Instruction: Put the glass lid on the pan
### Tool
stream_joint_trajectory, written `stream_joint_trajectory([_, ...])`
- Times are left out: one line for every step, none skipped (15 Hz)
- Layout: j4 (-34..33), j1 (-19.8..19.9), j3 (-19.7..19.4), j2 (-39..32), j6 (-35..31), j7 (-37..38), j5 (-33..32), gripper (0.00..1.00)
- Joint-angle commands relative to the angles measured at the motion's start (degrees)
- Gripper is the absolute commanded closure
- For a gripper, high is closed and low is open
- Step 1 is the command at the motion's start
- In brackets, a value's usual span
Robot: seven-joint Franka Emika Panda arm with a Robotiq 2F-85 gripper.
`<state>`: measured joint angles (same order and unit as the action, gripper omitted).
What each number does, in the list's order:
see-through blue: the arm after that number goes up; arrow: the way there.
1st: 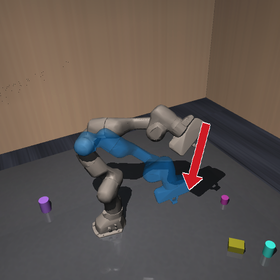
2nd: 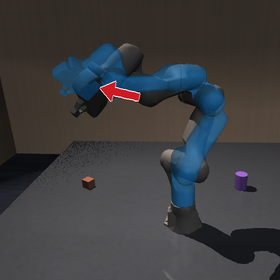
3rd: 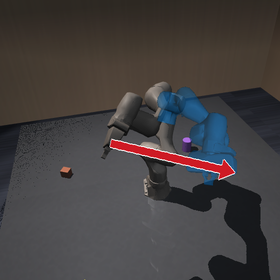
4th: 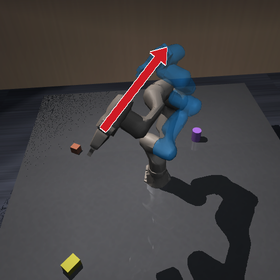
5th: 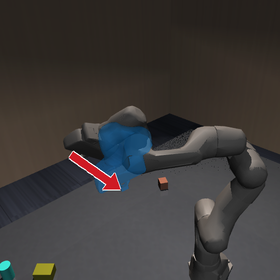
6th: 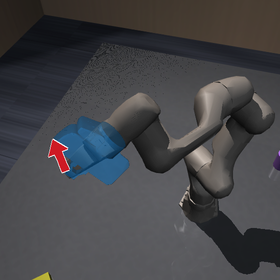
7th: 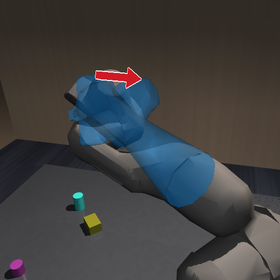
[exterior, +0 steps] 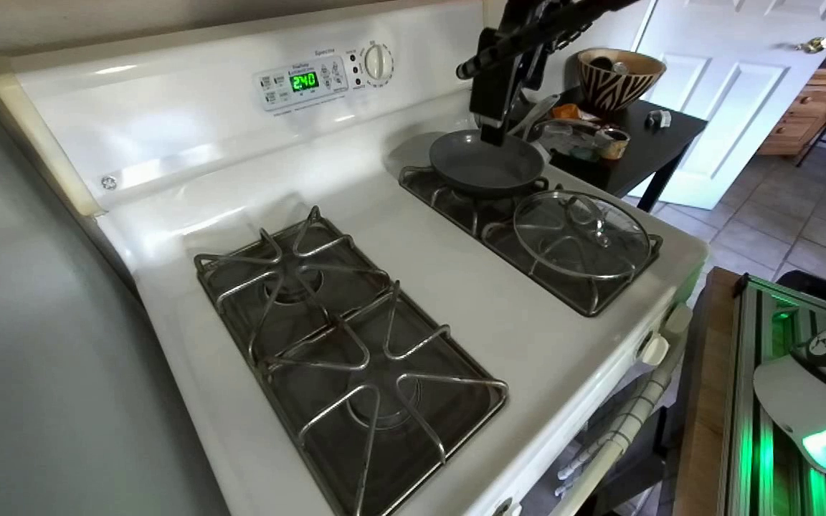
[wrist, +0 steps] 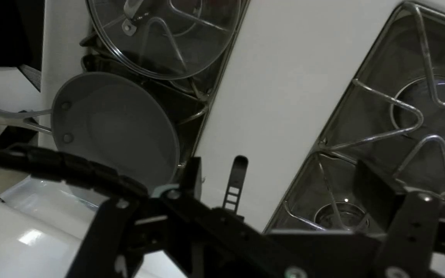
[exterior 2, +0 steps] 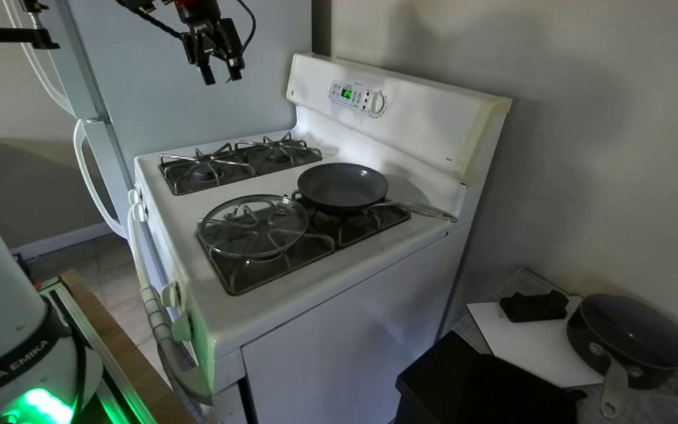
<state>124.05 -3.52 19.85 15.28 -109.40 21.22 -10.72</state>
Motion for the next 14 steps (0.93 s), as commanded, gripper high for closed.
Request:
stream_joint_trajectory([2.8, -0.6, -4.0, -0.5, -2.4, 4.0, 2.9, 0.0])
stream_joint_trajectory([4.0, -0.3, -5.1, -0.1, -2.4, 5.4, 4.2, 0.0])
stream_joint_trajectory([4.7, -0.2, -6.1, -0.5, -1.9, 5.9, 5.4, 0.0])
stream_joint_trajectory([6.0, 0.2, -7.0, -1.0, -2.2, 7.4, 6.3, 0.0])
stream_joint_trajectory([7.0, 0.6, -7.7, -1.4, -2.3, 9.0, 6.5, 0.0])
stream_joint_trajectory([7.9, 1.0, -8.5, -1.9, -2.1, 10.2, 7.3, 0.0])
stream_joint_trajectory([8.8, 1.3, -9.2, -2.0, -2.3, 11.6, 7.8, 0.0])
stream_joint_trajectory([9.9, 1.6, -9.9, -2.3, -3.1, 12.7, 8.1, 0.0])
stream_joint_trajectory([10.6, 1.9, -10.6, -2.4, -3.2, 13.2, 8.6, 0.0])
stream_joint_trajectory([11.7, 2.1, -11.1, -2.3, -3.9, 13.5, 9.0, 0.0])
stream_joint_trajectory([12.8, 2.3, -11.6, -2.0, -4.8, 13.9, 8.9, 0.0])
stream_joint_trajectory([13.8, 2.4, -12.1, -1.7, -5.1, 13.6, 9.4, 0.0])
stream_joint_trajectory([15.0, 2.6, -12.5, -1.3, -6.4, 13.6, 9.3, 0.0])
stream_joint_trajectory([15.8, 2.8, -13.0, -1.2, -7.5, 13.2, 9.1, 0.0])
